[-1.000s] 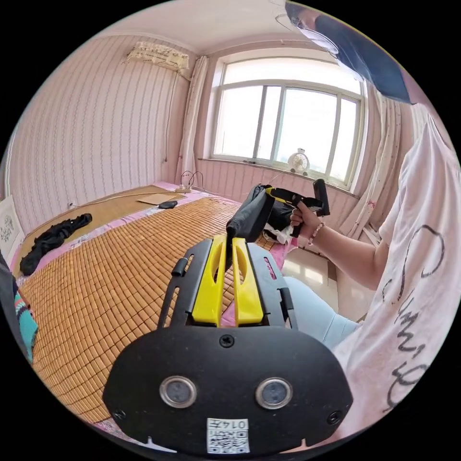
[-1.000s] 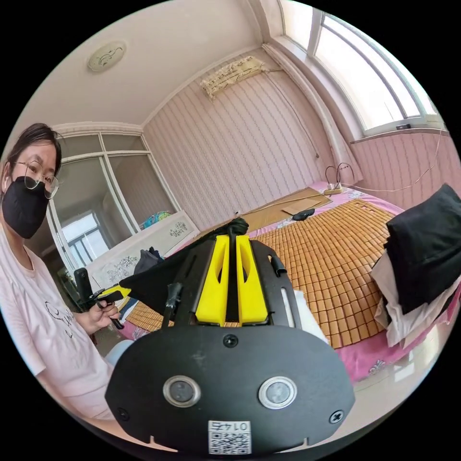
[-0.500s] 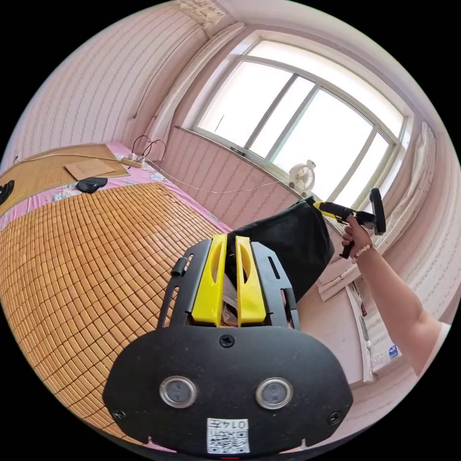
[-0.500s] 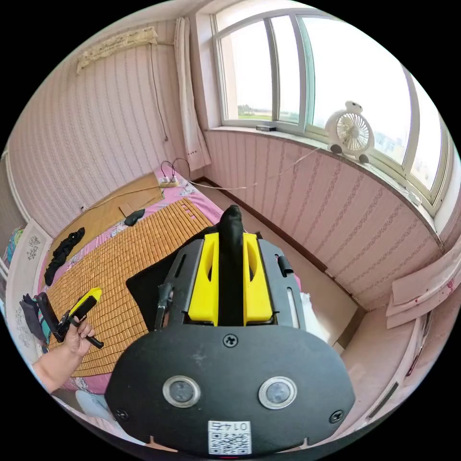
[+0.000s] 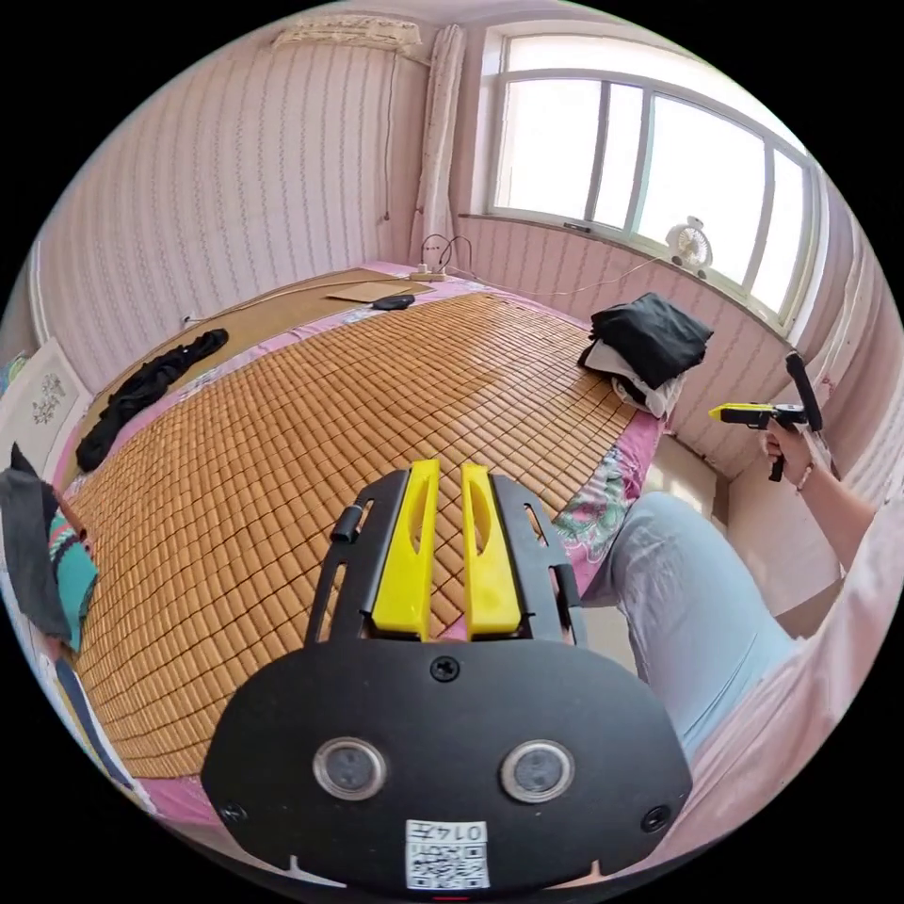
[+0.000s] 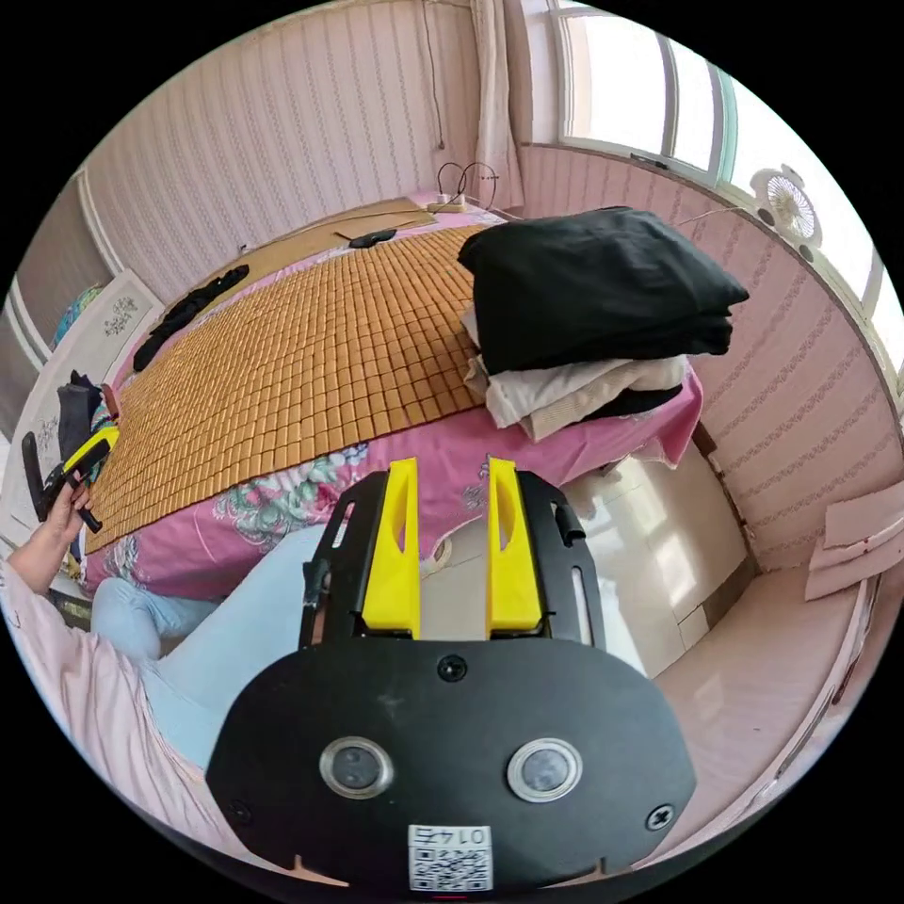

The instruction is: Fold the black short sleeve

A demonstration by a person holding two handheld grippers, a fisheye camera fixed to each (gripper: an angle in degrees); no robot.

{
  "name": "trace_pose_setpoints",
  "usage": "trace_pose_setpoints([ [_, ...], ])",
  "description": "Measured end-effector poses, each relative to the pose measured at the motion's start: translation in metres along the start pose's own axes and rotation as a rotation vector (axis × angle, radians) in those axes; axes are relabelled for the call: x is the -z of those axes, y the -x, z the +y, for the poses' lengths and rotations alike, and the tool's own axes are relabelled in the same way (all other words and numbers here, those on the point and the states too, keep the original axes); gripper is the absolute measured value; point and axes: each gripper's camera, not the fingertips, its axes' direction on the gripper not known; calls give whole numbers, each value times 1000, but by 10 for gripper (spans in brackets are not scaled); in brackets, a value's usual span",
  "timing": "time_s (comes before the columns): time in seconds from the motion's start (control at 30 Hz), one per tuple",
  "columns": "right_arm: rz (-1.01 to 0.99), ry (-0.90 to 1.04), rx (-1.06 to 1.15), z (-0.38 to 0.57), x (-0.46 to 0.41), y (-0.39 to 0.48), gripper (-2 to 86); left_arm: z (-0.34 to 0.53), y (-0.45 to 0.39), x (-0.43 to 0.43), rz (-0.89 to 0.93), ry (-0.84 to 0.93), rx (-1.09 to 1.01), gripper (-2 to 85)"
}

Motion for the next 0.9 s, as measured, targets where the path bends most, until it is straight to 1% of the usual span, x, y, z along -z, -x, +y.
trace_pose_setpoints([
  [0.07,-74,19,125,0,-6,67,113,31,14,41,-76,-31,64,52],
  [0.1,-88,15,164,-1,-7,85,114,52,25,67,-117,-63,120,52],
  [0.27,-209,-47,593,-14,-6,260,133,143,67,157,-284,-157,334,61],
  [0.3,-223,-42,636,-14,-6,280,134,169,78,178,-323,-168,388,62],
  [0.37,-291,12,801,-16,-7,357,133,209,93,209,-387,-182,464,64],
  [0.4,-313,26,838,-15,-8,375,133,236,103,229,-436,-188,515,64],
  [0.53,-437,118,1075,-7,-13,503,133,328,139,288,-581,-199,705,65],
  [0.63,-485,130,1242,4,-16,596,136,386,171,318,-658,-192,835,69],
  [0.73,-510,97,1400,18,-21,690,144,428,208,338,-708,-209,918,80],
  [0.77,-540,78,1450,22,-22,728,151,433,216,340,-718,-210,923,82],
  [0.8,-561,71,1471,25,-23,746,153,442,234,344,-736,-207,931,87],
  [0.87,-649,75,1527,34,-24,823,157,452,263,347,-767,-213,941,95],
  [0.9,-665,80,1541,37,-24,843,157,457,283,348,-786,-224,948,99],
])
